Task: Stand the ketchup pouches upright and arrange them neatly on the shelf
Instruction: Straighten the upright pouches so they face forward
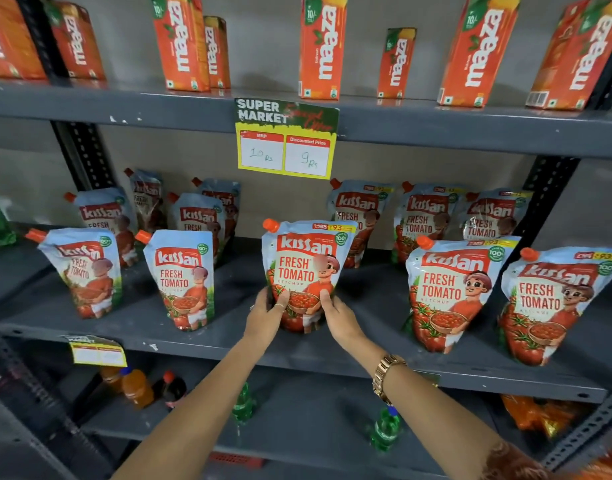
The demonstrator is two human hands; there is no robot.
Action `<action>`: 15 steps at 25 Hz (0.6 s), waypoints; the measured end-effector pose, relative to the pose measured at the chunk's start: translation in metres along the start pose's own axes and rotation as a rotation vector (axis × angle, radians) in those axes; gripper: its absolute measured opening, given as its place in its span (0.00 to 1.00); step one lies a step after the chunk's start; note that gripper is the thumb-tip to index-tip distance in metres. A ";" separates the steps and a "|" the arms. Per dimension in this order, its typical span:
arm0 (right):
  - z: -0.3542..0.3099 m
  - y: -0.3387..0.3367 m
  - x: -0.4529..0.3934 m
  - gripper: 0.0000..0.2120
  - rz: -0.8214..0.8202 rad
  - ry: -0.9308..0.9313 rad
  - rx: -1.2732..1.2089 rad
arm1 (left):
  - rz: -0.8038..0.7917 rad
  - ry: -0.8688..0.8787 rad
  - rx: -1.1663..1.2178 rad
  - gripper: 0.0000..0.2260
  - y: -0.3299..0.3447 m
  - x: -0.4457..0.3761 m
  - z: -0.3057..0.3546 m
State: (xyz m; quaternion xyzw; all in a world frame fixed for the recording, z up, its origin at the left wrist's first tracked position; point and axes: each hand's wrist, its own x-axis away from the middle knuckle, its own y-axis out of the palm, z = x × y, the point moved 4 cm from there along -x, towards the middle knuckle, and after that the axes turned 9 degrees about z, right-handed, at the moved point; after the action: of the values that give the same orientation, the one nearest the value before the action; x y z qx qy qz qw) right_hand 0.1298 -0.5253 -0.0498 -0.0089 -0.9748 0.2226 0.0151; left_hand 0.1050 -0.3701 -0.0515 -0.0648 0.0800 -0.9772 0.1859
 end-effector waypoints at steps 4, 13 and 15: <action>0.006 0.002 0.004 0.27 0.002 0.028 0.007 | -0.204 -0.045 -0.071 0.23 0.000 -0.006 -0.007; 0.030 -0.028 0.020 0.26 0.123 0.080 -0.029 | -0.268 -0.009 -0.075 0.23 0.029 0.012 -0.008; 0.037 -0.040 0.025 0.25 0.144 0.082 -0.048 | -0.270 -0.002 -0.128 0.24 0.040 0.018 -0.011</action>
State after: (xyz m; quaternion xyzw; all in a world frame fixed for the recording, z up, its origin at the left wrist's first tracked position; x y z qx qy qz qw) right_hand 0.1037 -0.5763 -0.0652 -0.0884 -0.9752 0.1990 0.0388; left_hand 0.1010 -0.4122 -0.0675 -0.0877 0.1326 -0.9861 0.0485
